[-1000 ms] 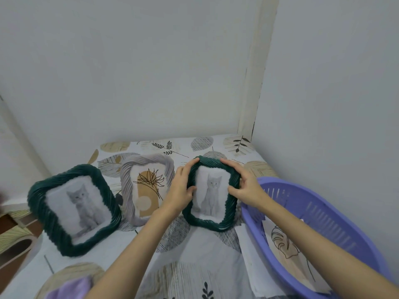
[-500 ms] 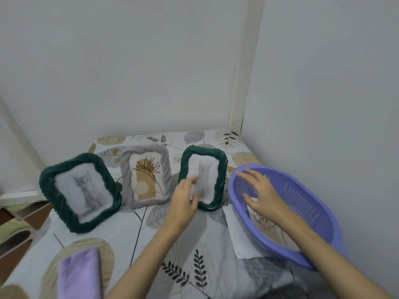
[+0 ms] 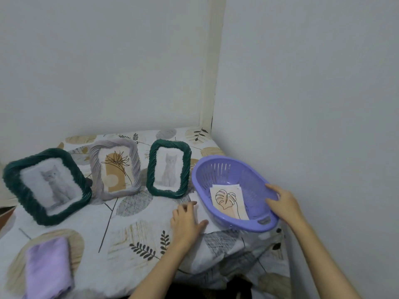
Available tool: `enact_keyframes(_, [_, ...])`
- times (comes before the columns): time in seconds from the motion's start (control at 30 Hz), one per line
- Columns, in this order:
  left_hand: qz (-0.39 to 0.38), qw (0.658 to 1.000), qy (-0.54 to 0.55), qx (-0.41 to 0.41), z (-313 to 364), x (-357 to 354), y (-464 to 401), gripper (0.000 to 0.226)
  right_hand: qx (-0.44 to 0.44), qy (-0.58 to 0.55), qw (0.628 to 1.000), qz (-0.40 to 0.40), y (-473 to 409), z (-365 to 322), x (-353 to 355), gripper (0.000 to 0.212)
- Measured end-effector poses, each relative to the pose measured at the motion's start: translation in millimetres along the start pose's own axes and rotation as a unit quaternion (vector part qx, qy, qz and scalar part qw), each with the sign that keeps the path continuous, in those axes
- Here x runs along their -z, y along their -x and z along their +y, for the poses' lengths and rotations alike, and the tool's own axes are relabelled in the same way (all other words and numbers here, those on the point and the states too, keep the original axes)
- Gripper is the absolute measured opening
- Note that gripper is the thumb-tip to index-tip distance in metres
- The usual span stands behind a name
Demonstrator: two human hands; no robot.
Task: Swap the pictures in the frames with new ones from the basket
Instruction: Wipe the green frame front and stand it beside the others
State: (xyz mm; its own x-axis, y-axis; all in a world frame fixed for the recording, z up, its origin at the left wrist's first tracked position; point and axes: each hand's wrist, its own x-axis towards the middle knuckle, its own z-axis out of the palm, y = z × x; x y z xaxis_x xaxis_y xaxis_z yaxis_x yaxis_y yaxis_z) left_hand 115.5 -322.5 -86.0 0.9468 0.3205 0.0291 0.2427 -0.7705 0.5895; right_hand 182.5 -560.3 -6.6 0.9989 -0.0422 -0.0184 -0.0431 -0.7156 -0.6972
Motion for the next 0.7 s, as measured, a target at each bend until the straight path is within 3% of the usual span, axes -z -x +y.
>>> enact_keyframes(0.13, [-0.007, 1.0, -0.001, 0.011, 0, 1, 0, 0.068, -0.068, -0.161, 0.983, -0.048, 2, 8, 11, 0.056])
enact_keyframes(0.4, [-0.065, 0.994, 0.037, 0.084, 10, 4, -15, 0.082, -0.08, -0.302, 0.95, 0.032, 2, 24, 32, 0.056])
enact_keyframes(0.57, [-0.08, 0.99, 0.069, 0.095, 21, -3, -22, 0.07, -0.107, -0.38, 0.917, 0.06, 0, 31, 33, 0.058])
enact_keyframes(0.7, [-0.093, 0.988, 0.11, 0.058, 21, -6, -25, 0.059, -0.114, -0.438, 0.889, 0.068, 2, 29, 38, 0.056])
